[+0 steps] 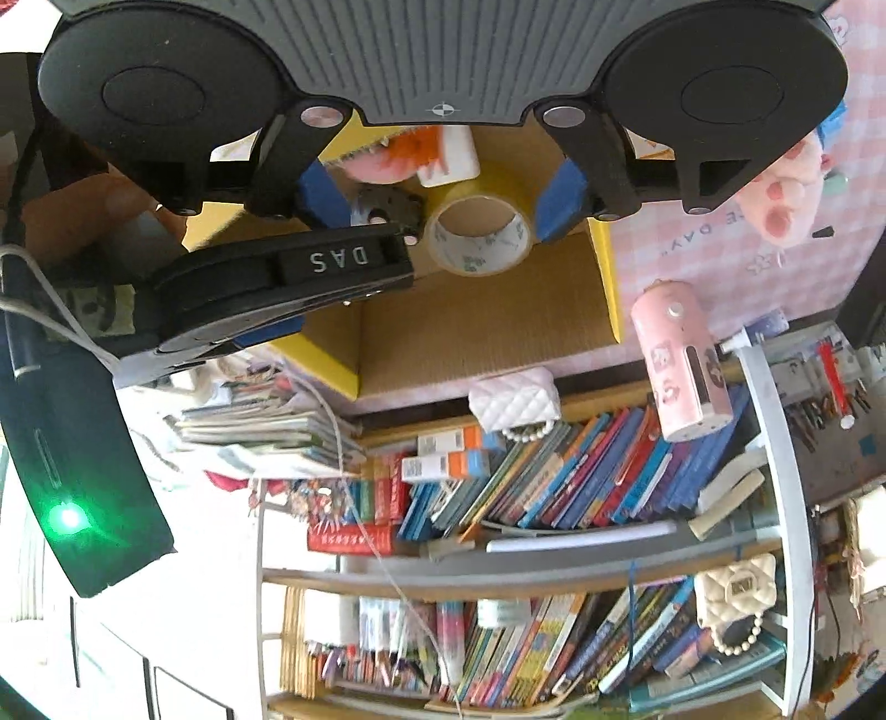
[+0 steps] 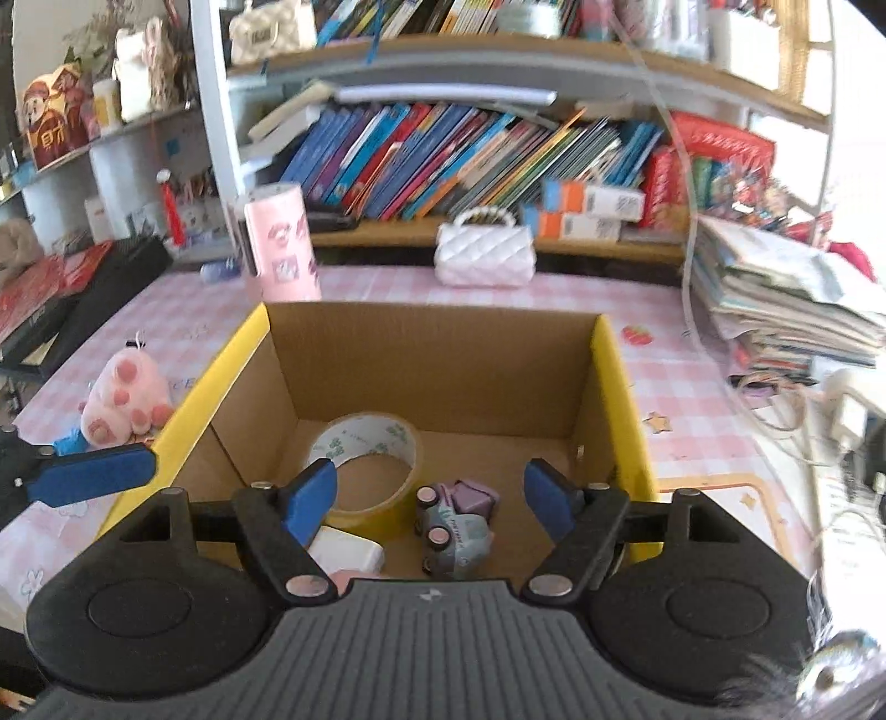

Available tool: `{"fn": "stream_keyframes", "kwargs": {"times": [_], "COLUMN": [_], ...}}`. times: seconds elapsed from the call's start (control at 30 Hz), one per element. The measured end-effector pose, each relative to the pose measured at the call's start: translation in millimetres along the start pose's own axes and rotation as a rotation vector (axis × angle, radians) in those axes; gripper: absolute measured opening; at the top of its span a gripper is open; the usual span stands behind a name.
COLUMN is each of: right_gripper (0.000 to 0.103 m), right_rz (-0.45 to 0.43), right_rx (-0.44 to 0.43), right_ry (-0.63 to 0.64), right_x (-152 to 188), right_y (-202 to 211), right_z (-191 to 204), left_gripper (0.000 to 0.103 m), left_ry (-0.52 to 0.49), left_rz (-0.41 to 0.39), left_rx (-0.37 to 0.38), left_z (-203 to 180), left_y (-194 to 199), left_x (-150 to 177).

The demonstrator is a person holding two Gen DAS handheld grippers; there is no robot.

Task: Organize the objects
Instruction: 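Withdraw both tools from the box back toward the table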

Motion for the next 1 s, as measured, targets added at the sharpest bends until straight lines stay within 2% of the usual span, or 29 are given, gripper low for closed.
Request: {"fn": "stream_keyframes", "kwargs": {"times": [0.13,0.23,0.4,0.6,0.73,1.0], "right_gripper": [0.078,0.078,0.079,0.079,0.078,0.078], "right_rz": [-0.062,-0.103,-0.121,-0.035,0.030,0.100], "right_rx": [0.048,0.098,0.174,0.240,0.250,0.203], "right_ry": [-0.015,-0.043,-0.117,-0.189,-0.202,-0.142], "right_x": [9,19,44,86,113,147], "right_y": [28,51,83,100,108,118], "right_z": [2,3,5,25,48,104], "left_gripper": [0.084,0.084,0.090,0.092,0.092,0.092], "left_ry": [0.004,0.006,0.034,0.080,0.113,0.141], "left_rz": [-0.035,-0.051,-0.051,0.040,0.093,0.180], "left_rx": [0.021,0.025,0.038,0.017,-0.013,-0.066], "left_z": [-2,-1,5,18,30,52], "left_y": [23,36,56,72,86,115], "left_x": [6,11,28,62,83,122]}}
Point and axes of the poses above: each gripper's, at about its wrist camera, not at the fingertips, and y roughly against the way its jaws point, z to its left, x to its underside, the point moved 2 cm from there along -y, roughly the way its jaws point, and after that the axes turned 4 degrees about x, right-handed, at the moved point
